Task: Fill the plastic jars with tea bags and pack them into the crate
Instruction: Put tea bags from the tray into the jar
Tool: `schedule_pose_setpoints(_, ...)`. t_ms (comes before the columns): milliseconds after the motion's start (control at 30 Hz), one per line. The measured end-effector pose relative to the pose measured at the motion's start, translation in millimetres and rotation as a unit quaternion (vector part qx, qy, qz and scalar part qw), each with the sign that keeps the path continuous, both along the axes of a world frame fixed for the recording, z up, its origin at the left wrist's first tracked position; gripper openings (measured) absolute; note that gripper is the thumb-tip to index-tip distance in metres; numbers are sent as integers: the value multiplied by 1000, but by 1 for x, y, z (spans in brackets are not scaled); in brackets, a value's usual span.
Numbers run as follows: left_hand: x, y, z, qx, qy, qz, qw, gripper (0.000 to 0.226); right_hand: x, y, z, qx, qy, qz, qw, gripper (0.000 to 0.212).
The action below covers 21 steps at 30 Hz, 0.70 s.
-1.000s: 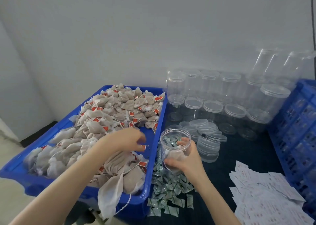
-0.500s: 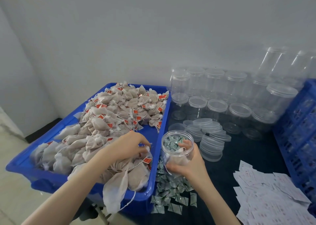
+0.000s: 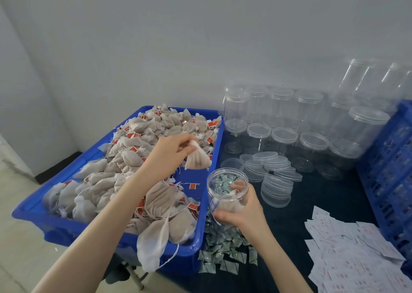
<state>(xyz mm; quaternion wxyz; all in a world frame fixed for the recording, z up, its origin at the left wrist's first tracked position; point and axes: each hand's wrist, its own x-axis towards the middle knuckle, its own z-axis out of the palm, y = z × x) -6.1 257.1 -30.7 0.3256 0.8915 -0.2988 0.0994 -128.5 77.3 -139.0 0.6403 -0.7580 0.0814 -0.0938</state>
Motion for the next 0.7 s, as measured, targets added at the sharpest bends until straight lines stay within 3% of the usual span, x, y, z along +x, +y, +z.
schedule_pose_setpoints(133, -13, -14, 23, -91, -11, -24, 995, 16, 0, 0, 0, -1, 1, 1, 1000, 84)
schedule_pose_setpoints(233, -28, -24, 36, -132, 5, -98, 986, 23, 1, 0, 2, -6, -4, -1, 1000, 82)
schedule_pose_setpoints(500, -38, -45, 0, 177, 52, -194, 963, 14, 2, -1, 7, 10, -16, -6, 1000, 88)
schedule_pose_setpoints(700, -33, -45, 6, 189, 32, -210, 959, 19, 2, -2, 9, 6, -22, -1, 1000, 88)
